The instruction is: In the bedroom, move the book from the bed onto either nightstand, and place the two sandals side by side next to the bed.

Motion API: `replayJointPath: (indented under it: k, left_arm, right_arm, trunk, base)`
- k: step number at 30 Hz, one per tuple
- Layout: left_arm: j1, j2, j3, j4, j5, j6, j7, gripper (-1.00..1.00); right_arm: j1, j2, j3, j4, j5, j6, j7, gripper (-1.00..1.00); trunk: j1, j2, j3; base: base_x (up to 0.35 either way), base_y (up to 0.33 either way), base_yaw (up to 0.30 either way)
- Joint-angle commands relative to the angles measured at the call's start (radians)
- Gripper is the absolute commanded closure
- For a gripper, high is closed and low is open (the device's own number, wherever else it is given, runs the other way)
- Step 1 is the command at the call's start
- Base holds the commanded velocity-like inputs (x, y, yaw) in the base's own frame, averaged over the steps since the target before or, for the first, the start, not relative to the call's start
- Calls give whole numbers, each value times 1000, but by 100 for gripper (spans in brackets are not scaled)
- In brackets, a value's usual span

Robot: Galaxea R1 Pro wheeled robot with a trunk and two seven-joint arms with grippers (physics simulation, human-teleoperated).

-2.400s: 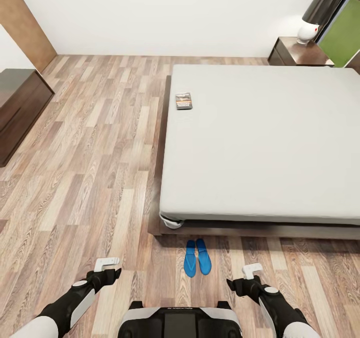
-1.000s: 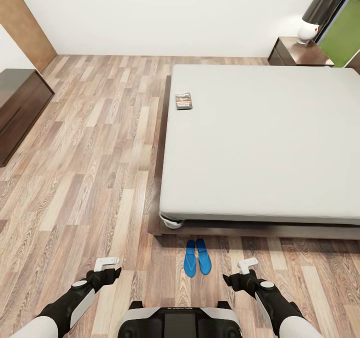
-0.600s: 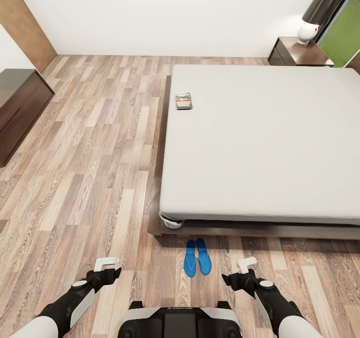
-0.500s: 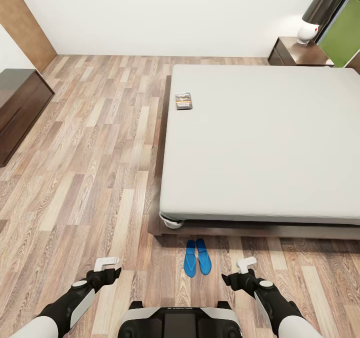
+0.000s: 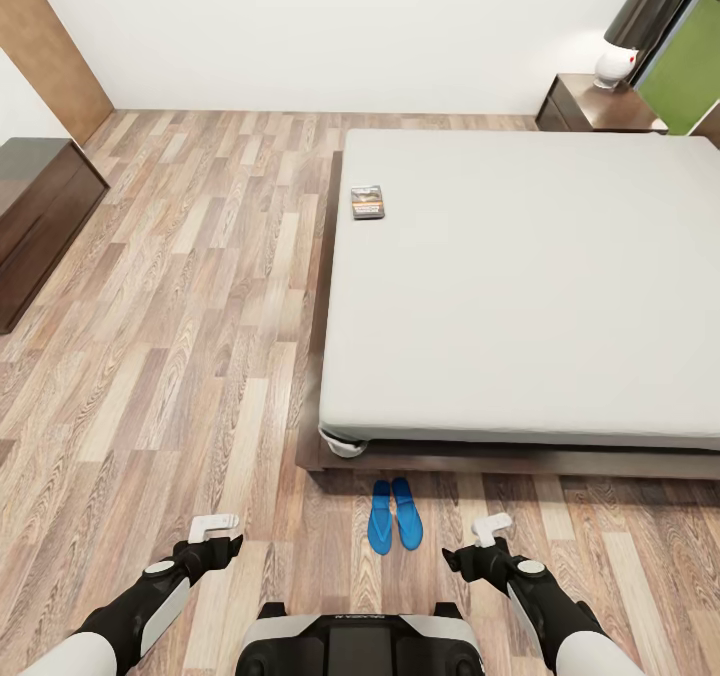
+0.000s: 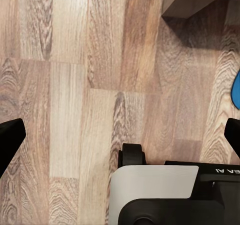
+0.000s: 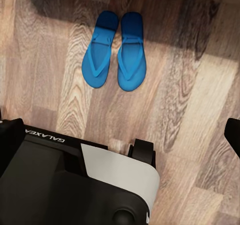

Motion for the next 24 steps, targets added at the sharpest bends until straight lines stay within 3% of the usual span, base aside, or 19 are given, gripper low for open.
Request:
replayJointPath:
  k: [1, 24]
  left_arm:
    - [0, 1, -4, -2, 8, 5, -1, -100]
    - [0, 1, -4, -2, 6, 5, -2, -100]
  right_arm:
    - [0, 1, -7, -2, 5, 4, 7, -100]
    - [0, 1, -6, -1, 4, 4, 7, -100]
  trunk:
    - [1, -1, -1]
    - [1, -1, 31]
  base:
    - [0, 0, 0]
    - [0, 0, 0]
